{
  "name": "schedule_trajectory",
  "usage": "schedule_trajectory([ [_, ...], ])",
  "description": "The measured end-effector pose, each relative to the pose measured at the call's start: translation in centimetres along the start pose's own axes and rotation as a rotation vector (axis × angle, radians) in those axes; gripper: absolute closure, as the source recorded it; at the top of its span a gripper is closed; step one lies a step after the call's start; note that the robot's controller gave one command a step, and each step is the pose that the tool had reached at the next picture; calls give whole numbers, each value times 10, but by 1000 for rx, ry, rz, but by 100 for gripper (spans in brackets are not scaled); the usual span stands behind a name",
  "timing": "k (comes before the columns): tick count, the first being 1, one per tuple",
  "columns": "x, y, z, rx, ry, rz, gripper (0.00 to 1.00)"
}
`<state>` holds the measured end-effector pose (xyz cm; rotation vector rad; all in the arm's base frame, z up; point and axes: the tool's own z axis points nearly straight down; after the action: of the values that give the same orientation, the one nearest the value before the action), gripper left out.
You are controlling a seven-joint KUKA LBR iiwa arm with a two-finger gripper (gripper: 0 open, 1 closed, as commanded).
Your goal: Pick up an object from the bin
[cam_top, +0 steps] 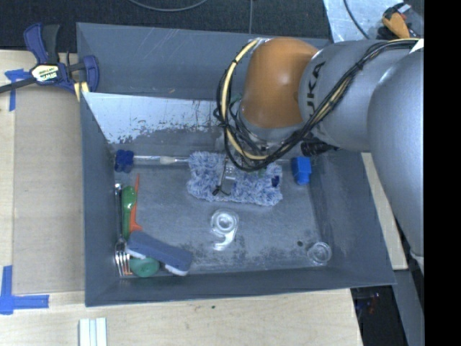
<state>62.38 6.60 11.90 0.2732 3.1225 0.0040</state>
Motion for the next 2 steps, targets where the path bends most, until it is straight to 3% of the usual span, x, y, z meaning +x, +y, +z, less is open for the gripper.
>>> schedule_trajectory([
  [1,0,10,-18,-4,-8,66,0],
  [2,4,-21,47,-4,-6,158,0],
])
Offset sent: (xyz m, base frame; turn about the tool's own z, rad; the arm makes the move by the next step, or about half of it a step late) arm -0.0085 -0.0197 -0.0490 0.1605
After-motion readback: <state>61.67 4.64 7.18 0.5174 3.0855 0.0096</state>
